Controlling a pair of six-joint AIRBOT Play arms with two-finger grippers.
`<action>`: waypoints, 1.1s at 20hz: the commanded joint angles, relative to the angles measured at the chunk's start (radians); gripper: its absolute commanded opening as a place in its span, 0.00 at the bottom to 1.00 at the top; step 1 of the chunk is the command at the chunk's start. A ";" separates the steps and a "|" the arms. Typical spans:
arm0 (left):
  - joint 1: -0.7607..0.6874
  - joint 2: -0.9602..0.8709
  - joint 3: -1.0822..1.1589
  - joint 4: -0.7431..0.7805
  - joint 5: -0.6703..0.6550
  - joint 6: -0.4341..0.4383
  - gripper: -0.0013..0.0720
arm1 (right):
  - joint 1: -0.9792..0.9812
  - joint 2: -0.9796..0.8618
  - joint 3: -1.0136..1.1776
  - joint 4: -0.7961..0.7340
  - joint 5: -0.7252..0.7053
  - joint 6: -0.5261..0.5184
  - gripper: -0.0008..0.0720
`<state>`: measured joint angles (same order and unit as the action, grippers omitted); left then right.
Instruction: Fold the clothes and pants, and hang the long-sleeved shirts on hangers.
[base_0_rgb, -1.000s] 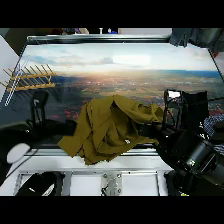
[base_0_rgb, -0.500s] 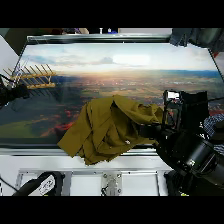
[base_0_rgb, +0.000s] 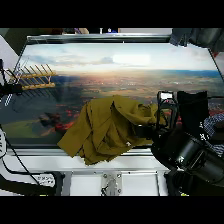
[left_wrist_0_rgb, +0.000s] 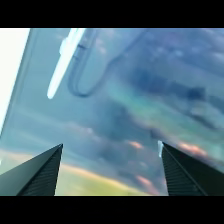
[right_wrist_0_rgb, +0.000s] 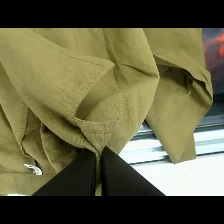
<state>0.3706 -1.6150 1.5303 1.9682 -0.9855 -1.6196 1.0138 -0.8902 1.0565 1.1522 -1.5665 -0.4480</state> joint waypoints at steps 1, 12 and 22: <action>-0.001 -0.090 0.081 0.047 -0.027 0.007 0.91 | 0.001 -0.016 0.000 0.004 0.000 0.000 0.04; 0.008 -0.091 0.088 0.050 -0.149 0.008 0.91 | 0.001 -0.016 0.000 0.057 0.000 0.000 0.04; 0.068 -0.102 0.088 0.056 0.172 0.118 0.91 | 0.016 -0.017 0.000 0.106 0.000 0.098 0.04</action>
<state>0.4118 -1.7092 1.6173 2.0251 -0.9298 -1.5566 1.0275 -0.9062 1.0565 1.2537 -1.5661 -0.3809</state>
